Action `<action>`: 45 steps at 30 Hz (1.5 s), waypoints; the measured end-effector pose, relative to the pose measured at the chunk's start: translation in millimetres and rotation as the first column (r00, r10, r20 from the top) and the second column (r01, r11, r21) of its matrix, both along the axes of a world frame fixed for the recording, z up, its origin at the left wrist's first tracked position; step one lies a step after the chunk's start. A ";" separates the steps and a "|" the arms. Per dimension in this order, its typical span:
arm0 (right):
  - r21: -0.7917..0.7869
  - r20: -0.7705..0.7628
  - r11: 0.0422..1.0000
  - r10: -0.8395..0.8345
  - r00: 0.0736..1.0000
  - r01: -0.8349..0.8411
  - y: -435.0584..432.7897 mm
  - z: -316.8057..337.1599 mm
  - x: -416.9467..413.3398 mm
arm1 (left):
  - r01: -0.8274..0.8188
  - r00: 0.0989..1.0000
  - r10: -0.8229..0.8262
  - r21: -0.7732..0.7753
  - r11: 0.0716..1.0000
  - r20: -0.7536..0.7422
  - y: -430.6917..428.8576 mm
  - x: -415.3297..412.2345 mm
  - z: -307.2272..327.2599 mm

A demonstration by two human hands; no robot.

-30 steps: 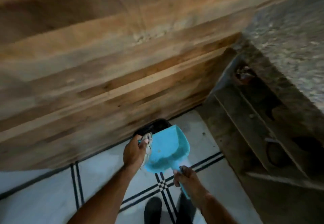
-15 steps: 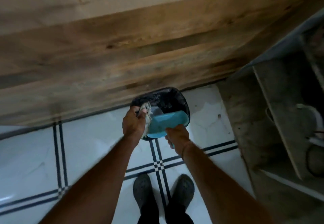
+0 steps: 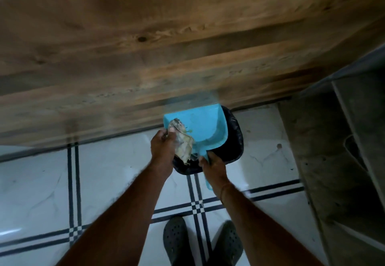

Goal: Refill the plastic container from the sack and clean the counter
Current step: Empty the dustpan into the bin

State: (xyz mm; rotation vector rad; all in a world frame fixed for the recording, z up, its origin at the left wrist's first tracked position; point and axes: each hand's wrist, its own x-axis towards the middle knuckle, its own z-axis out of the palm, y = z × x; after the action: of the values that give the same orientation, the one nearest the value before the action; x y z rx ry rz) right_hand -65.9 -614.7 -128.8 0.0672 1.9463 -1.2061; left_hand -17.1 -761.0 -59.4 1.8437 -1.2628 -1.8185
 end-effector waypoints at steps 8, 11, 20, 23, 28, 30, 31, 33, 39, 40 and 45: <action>0.414 -0.103 0.892 0.244 0.964 -0.182 5.2 -81.9 -2.1 | -0.022 0.996 0.033 0.129 0.991 -0.087 -1.5 7.0 -20.5; 0.398 -0.206 0.913 0.181 0.962 -0.086 2.9 -25.2 -10.7 | 0.038 0.993 -0.018 0.169 0.985 -0.116 1.4 8.9 -3.8; -0.449 0.118 0.889 0.161 0.980 -0.092 30.7 221.2 -18.7 | 0.356 0.919 -0.241 0.400 0.845 -0.311 30.3 17.1 154.7; -0.491 0.042 0.847 0.253 0.966 -0.201 45.9 309.8 -22.2 | 0.428 0.886 -0.277 0.421 0.800 -0.373 45.1 13.3 240.8; -0.468 -0.041 0.870 0.151 0.988 -0.153 77.1 436.0 -13.5 | 0.509 0.832 -0.272 0.469 0.722 -0.484 68.1 15.4 366.8; -0.473 -0.045 0.879 0.045 0.998 -0.061 92.4 481.5 -5.8 | 0.647 0.719 -0.375 0.366 0.669 -0.585 81.0 16.7 416.8; -0.488 -0.046 0.873 -0.018 0.999 -0.006 100.9 501.9 -2.2 | 0.707 0.654 -0.449 0.282 0.648 -0.609 89.1 15.6 441.8; -0.521 -0.052 0.849 -0.129 0.990 0.083 116.9 537.1 3.4 | 0.759 0.574 -0.577 0.113 0.642 -0.582 105.0 11.8 482.8; -0.589 -0.090 0.765 -0.381 0.920 0.259 162.9 606.6 -3.6 | 0.723 0.572 -0.687 -0.121 0.680 -0.448 153.2 -24.7 553.7; -0.600 -0.086 0.746 -0.419 0.904 0.289 172.1 614.9 -7.7 | 0.726 0.566 -0.701 -0.140 0.673 -0.434 163.4 -32.2 563.2; -0.660 -0.079 0.672 -0.506 0.859 0.335 225.2 644.6 -37.1 | 0.749 0.501 -0.764 -0.239 0.618 -0.406 218.1 -81.2 591.8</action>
State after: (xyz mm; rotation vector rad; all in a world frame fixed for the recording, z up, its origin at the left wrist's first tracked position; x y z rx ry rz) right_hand -103.0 -389.4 515.7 0.0156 1.6706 -2.2433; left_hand -98.4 -543.0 532.4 0.6668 -2.0454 -2.4133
